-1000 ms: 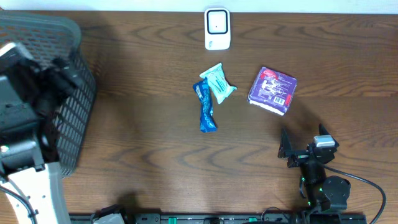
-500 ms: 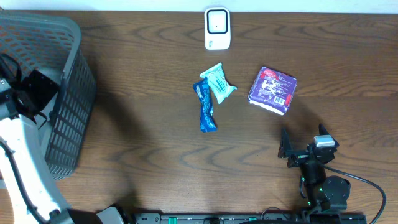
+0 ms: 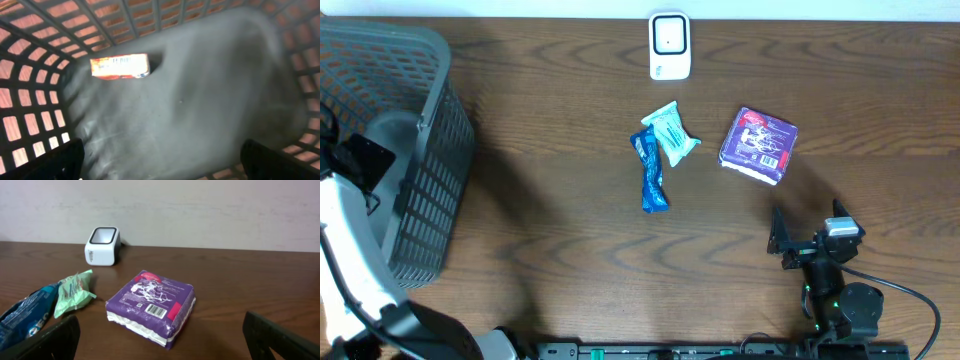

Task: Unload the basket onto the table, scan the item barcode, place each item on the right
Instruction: 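Reach the left gripper into the basket and grasp the small orange tissue pack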

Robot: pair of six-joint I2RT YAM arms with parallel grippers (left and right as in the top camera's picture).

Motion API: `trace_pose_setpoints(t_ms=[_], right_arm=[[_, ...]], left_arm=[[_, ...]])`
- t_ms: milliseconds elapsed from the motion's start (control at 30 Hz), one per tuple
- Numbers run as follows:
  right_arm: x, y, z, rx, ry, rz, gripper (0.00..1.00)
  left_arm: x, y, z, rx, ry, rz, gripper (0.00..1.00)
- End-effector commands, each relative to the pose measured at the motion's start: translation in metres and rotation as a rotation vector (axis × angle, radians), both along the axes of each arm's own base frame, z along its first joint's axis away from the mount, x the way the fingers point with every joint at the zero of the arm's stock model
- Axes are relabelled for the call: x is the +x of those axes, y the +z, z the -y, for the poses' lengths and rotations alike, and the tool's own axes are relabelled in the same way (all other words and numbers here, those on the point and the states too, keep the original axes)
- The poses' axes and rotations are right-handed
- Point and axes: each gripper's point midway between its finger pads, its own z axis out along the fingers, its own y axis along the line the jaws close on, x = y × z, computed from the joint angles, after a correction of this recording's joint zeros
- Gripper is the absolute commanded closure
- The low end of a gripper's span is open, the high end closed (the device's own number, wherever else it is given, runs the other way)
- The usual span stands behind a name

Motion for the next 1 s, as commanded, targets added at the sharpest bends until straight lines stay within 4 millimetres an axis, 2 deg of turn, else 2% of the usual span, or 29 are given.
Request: trace_pose_setpoints(t_ms=[0, 67, 167, 333, 533, 633, 733, 967], right_arm=[[0.000, 0.000, -0.001, 0.011, 0.006, 0.000, 0.01], [0.000, 0.000, -0.001, 0.011, 0.006, 0.000, 0.01], [0.000, 0.000, -0.001, 0.011, 0.006, 0.000, 0.01], [0.000, 0.000, -0.001, 0.011, 0.006, 0.000, 0.01], [0.000, 0.000, -0.001, 0.011, 0.006, 0.000, 0.01], [0.000, 0.000, -0.001, 0.011, 0.006, 0.000, 0.01], [0.000, 0.000, -0.001, 0.011, 0.006, 0.000, 0.01], [0.000, 0.000, -0.001, 0.011, 0.006, 0.000, 0.01]], left_arm=[[-0.015, -0.020, -0.014, 0.039, 0.056, -0.120, 0.00], [-0.020, -0.024, -0.024, 0.077, 0.091, -0.166, 0.00], [-0.015, -0.032, -0.031, 0.078, 0.140, -0.149, 0.00], [-0.003, -0.033, -0.041, 0.106, 0.155, -0.102, 0.01], [0.002, -0.042, -0.053, 0.133, 0.172, -0.111, 0.06], [-0.005, -0.055, -0.061, 0.145, 0.144, -0.197, 0.06], [-0.009, -0.076, -0.067, 0.134, -0.004, -0.329, 0.06], [-0.021, -0.104, -0.080, 0.083, -0.044, -0.399, 0.06]])
